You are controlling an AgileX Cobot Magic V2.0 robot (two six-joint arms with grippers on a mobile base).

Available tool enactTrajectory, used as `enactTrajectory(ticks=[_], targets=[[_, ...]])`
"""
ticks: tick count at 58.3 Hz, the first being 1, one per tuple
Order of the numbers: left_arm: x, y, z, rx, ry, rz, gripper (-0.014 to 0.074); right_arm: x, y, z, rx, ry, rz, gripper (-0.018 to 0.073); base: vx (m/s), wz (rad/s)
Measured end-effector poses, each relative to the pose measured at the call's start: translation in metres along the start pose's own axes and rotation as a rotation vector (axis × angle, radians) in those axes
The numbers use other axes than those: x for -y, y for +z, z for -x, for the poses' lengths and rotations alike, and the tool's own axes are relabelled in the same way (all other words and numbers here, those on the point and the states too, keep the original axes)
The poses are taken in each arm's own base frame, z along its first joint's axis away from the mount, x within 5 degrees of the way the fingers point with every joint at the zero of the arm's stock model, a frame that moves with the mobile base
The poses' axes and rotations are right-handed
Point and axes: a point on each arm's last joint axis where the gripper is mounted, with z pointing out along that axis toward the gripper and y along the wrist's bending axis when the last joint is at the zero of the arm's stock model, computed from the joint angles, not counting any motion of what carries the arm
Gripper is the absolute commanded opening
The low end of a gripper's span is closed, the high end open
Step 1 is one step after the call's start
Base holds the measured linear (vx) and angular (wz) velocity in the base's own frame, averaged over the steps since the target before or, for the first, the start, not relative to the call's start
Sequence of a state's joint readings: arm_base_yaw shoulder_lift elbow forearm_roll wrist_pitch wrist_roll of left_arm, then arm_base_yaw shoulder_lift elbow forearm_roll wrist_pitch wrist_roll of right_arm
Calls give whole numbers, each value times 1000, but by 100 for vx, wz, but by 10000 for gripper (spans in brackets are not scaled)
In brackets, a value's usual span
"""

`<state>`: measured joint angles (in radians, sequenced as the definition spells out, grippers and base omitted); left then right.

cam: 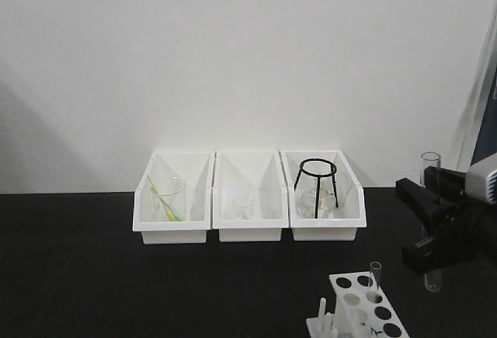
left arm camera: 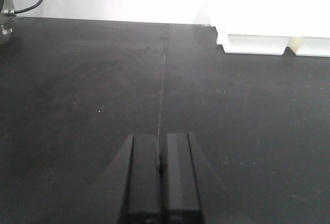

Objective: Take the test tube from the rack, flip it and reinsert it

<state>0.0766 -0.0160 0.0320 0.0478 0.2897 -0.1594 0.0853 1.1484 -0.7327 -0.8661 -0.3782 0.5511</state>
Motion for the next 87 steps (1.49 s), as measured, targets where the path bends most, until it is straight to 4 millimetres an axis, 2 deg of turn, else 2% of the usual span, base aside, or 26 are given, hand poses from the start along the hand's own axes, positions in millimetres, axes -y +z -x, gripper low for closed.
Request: enactTrajectory(ticks=[21, 31, 36, 41, 45, 66, 77, 87], targets=[[0, 0, 0, 0, 0, 0, -6, -2, 1, 4, -122, -811, 152, -9, 0, 0], [0, 0, 0, 0, 0, 0, -6, -3, 0, 1, -130, -991, 197, -9, 0, 0], [0, 0, 0, 0, 0, 0, -6, -3, 0, 1, -130, -1016, 201, -9, 0, 0], [0, 0, 0, 0, 0, 0, -6, -3, 0, 1, -134, -969, 197, -9, 0, 0], [0, 0, 0, 0, 0, 0, -6, -3, 0, 2, -136, -852, 179, -9, 0, 0], [0, 0, 0, 0, 0, 0, -6, 4, 2, 8, -122, 18, 24, -9, 0, 0], [0, 0, 0, 0, 0, 0, -6, 6, 5, 7, -109, 192, -5, -9, 0, 0], [0, 0, 0, 0, 0, 0, -6, -1, 20, -9, -77, 240, 66, -9, 0, 0]])
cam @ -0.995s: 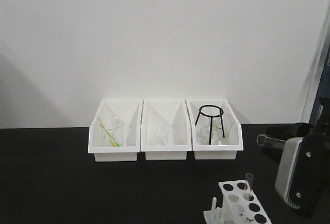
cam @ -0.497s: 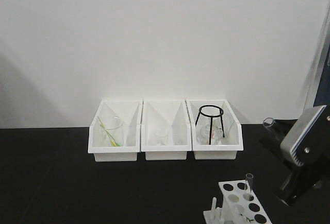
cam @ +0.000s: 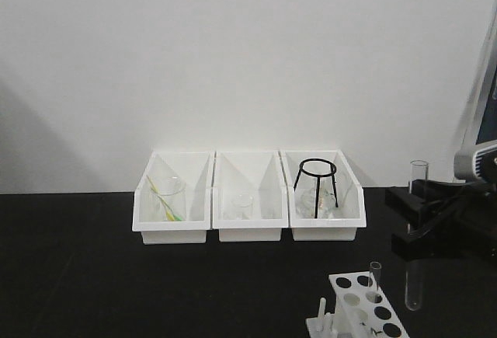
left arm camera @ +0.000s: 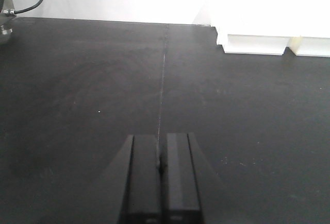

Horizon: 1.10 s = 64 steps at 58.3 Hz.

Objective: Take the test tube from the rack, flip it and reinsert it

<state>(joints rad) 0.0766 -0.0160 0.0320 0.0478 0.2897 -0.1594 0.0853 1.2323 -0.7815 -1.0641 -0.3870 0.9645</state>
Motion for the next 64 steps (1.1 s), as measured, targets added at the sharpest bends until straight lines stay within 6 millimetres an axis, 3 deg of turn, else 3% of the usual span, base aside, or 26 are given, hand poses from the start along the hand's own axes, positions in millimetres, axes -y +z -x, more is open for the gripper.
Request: enactTrajectory(ticks=[10, 21, 36, 52, 64], targets=[[0, 0, 0, 0, 0, 0, -6, 0, -2, -22, 152, 36, -31, -9, 0, 0], [0, 0, 0, 0, 0, 0, -6, -2, -11, -56, 137, 70, -90, -9, 0, 0], [0, 0, 0, 0, 0, 0, -6, -31, 7, -71, 137, 2, 71, -9, 0, 0], [0, 0, 0, 0, 0, 0, -6, -21, 12, -72, 195, 19, -37, -9, 0, 0], [0, 0, 0, 0, 0, 0, -6, -22, 13, -76, 184, 3, -26, -9, 0, 0]])
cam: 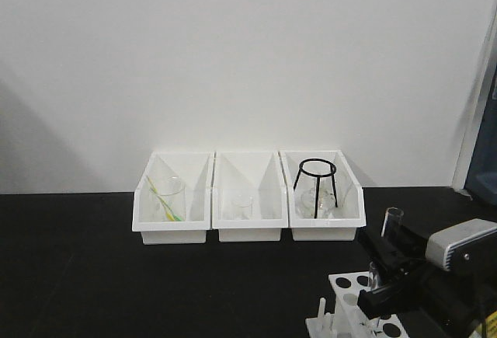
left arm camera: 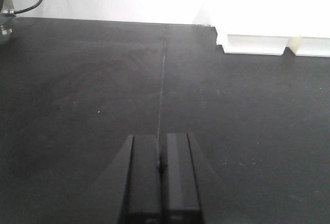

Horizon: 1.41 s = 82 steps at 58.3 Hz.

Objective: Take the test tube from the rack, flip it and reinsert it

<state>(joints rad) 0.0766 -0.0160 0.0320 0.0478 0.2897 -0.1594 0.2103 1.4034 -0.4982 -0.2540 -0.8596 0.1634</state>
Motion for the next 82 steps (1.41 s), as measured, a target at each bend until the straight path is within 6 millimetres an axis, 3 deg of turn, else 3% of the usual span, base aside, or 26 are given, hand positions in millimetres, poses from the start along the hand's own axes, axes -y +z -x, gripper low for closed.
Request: enactTrajectory(ticks=[29, 44, 50, 63, 82], targets=[[0, 0, 0, 0, 0, 0, -6, -1, 4, -43, -52, 37, 13, -9, 0, 0], [0, 0, 0, 0, 0, 0, -6, -2, -2, -86, -152, 85, 12, -4, 0, 0], [0, 0, 0, 0, 0, 0, -6, -2, -3, -92, -136, 97, 11, 17, 0, 0], [0, 0, 0, 0, 0, 0, -6, -5, -3, -93, -128, 89, 42, 155, 0, 0], [0, 0, 0, 0, 0, 0, -6, -10, -6, -96, -180, 68, 92, 471, 0, 0]])
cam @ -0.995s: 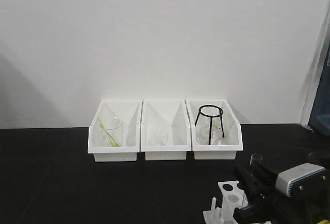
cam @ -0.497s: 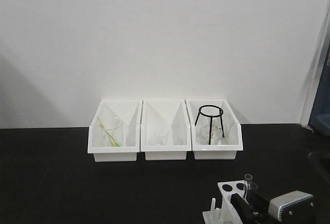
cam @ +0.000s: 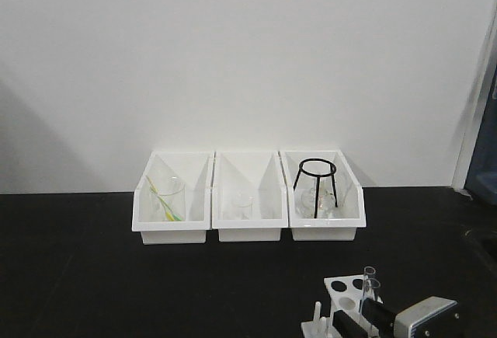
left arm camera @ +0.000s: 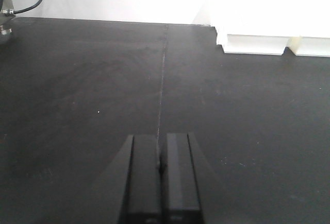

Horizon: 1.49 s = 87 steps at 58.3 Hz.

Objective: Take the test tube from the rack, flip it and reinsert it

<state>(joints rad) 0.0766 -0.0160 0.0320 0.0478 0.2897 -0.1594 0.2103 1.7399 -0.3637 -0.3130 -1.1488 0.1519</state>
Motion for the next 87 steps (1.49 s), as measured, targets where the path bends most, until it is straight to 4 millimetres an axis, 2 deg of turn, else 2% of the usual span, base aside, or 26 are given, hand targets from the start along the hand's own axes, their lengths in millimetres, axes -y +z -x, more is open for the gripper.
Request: enactTrajectory(ticks=[8, 17, 30, 35, 41, 52, 67, 79, 87], targets=[[0, 0, 0, 0, 0, 0, -6, -2, -6, 18, 55, -23, 2, 536, 0, 0], [0, 0, 0, 0, 0, 0, -6, -7, -24, 56, 164, -63, -7, 537, 0, 0], [0, 0, 0, 0, 0, 0, -6, -14, -69, 128, 198, -75, -95, 537, 0, 0], [0, 0, 0, 0, 0, 0, -6, -16, -91, 147, 195, -81, -145, 535, 0, 0], [0, 0, 0, 0, 0, 0, -6, -18, -111, 152, 169, -86, -189, 536, 0, 0], [0, 0, 0, 0, 0, 0, -6, -20, -132, 156, 157, -88, -229, 536, 0, 0], [0, 0, 0, 0, 0, 0, -6, -23, -140, 160, 185, -91, -232, 533, 0, 0], [0, 0, 0, 0, 0, 0, -6, -19, -146, 159, 162, -159, -279, 470, 0, 0], [0, 0, 0, 0, 0, 0, -6, -15, -175, 160, 154, -155, -400, 390, 0, 0]])
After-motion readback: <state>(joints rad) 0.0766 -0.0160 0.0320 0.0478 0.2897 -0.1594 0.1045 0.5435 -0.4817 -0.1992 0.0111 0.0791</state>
